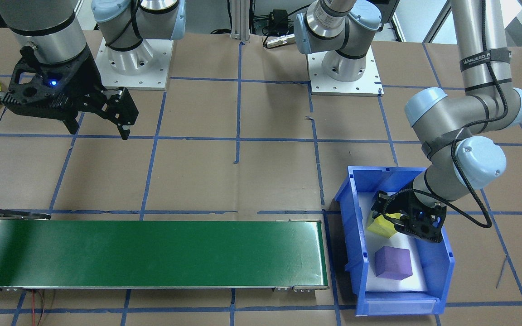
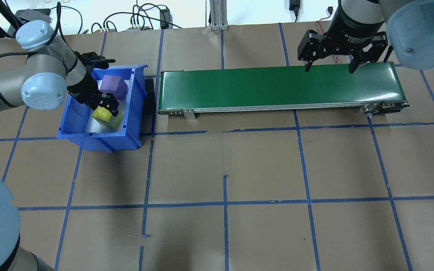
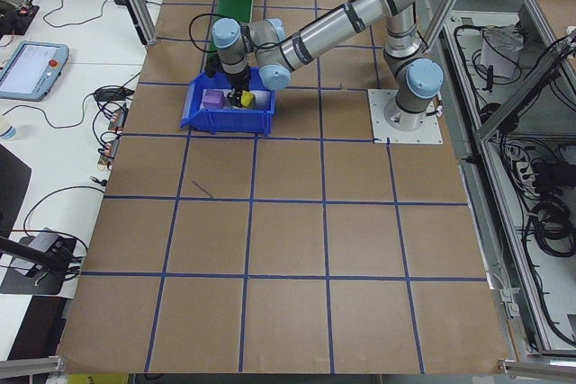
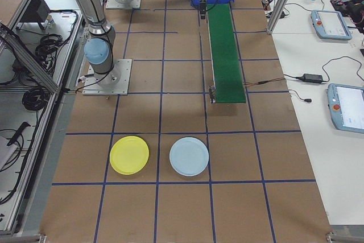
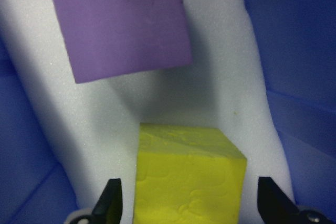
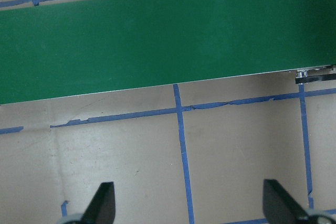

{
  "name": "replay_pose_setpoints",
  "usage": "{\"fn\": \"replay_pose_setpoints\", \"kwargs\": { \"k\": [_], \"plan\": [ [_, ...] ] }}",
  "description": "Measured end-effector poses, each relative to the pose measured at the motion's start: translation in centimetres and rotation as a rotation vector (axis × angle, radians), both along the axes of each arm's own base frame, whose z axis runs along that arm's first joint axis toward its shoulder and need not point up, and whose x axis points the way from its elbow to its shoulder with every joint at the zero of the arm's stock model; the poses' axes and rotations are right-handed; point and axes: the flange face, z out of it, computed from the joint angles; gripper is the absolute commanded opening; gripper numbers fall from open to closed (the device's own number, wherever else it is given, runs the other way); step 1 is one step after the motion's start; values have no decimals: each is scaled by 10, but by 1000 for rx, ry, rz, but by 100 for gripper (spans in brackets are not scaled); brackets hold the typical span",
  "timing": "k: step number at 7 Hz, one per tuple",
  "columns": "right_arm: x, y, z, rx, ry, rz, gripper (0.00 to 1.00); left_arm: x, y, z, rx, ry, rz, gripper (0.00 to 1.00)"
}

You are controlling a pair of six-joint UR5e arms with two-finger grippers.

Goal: Move block left to right into plate

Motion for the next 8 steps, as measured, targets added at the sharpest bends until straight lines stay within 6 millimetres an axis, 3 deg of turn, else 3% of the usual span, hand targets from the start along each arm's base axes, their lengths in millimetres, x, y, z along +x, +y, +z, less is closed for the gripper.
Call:
{"fn": "replay_pose_setpoints", "kwargs": {
  "k": [1,3,4,5,6,8],
  "plan": [
    [0,0,0,0,0,-1,100,0,-2,15,-32,-9,1,7],
    [-1,0,0,0,0,-1,100,-8,5,94,-154,-50,-5,8],
    [0,0,0,0,0,-1,100,-29,18,141,-206,-61,-16,7],
    [0,0,0,0,0,-1,100,-59,27,173,-245,-57,-12,7],
    [0,0,0,0,0,-1,100,-92,31,185,-262,-40,12,7],
    [0,0,0,1,0,-1,100,-141,22,167,-265,-10,40,7]
  ]
}}
